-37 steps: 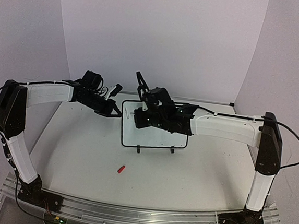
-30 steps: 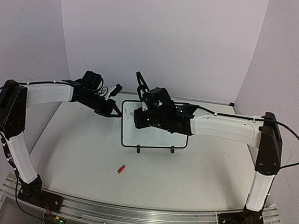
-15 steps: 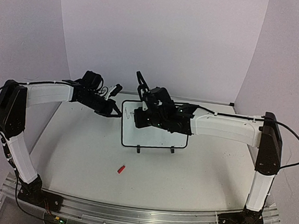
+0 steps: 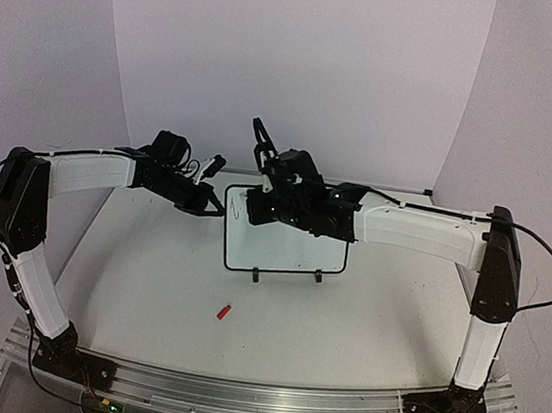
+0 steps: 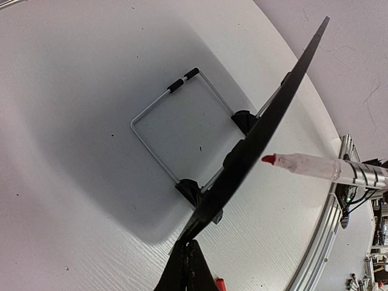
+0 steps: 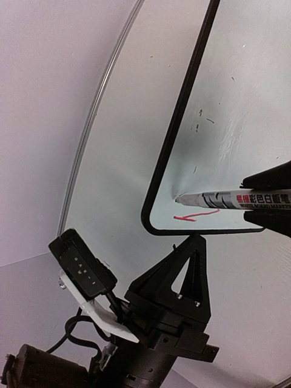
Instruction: Write a sentence on the whiteboard
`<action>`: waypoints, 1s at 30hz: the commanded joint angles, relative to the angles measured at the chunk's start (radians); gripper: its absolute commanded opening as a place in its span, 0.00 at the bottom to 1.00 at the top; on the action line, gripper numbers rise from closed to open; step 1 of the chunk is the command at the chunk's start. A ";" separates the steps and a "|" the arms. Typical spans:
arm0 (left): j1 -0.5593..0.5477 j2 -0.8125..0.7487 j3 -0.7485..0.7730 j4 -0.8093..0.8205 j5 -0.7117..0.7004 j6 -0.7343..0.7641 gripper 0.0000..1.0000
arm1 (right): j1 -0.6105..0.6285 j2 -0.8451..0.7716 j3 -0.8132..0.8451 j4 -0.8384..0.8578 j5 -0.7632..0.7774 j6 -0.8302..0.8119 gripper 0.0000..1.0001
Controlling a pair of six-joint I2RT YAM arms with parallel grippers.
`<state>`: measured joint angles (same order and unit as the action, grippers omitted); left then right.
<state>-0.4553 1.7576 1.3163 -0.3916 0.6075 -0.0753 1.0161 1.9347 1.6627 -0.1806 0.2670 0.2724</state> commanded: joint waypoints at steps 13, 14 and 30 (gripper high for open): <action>-0.011 -0.004 0.051 0.021 0.029 0.011 0.32 | 0.001 -0.045 -0.065 0.001 -0.130 0.014 0.00; -0.011 0.001 0.054 0.020 0.030 0.013 0.33 | 0.001 -0.051 -0.072 0.001 -0.123 0.015 0.00; -0.016 0.035 0.020 0.064 0.090 0.020 0.23 | -0.001 -0.179 -0.216 0.001 -0.077 0.036 0.00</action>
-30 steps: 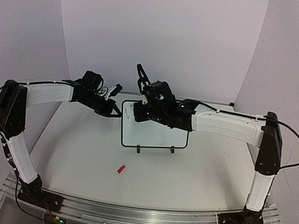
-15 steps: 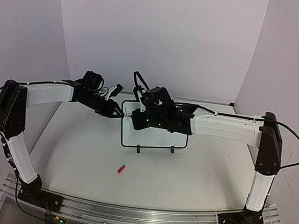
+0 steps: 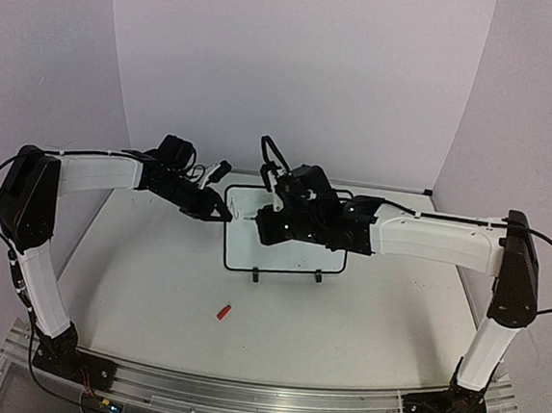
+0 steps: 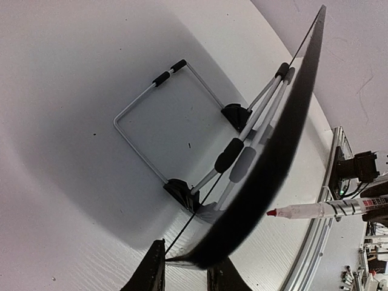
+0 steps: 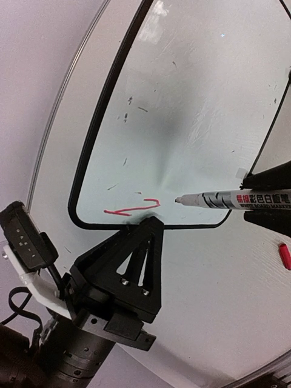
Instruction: Write a sentence on the whiteboard
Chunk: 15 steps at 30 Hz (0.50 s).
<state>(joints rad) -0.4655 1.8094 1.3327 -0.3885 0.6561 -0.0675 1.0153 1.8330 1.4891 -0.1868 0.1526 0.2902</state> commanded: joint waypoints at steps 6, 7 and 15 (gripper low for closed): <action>-0.039 -0.020 -0.020 0.064 0.030 0.009 0.15 | -0.001 -0.157 -0.124 0.007 0.067 0.030 0.00; -0.043 -0.023 -0.025 0.064 0.022 0.009 0.14 | -0.001 -0.169 -0.136 0.007 0.071 0.033 0.00; -0.067 -0.051 -0.054 0.066 0.016 -0.029 0.10 | -0.001 -0.240 -0.200 0.007 0.067 0.041 0.00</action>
<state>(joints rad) -0.5152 1.8017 1.2991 -0.3346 0.6621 -0.0632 1.0153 1.6463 1.3079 -0.1884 0.2037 0.3189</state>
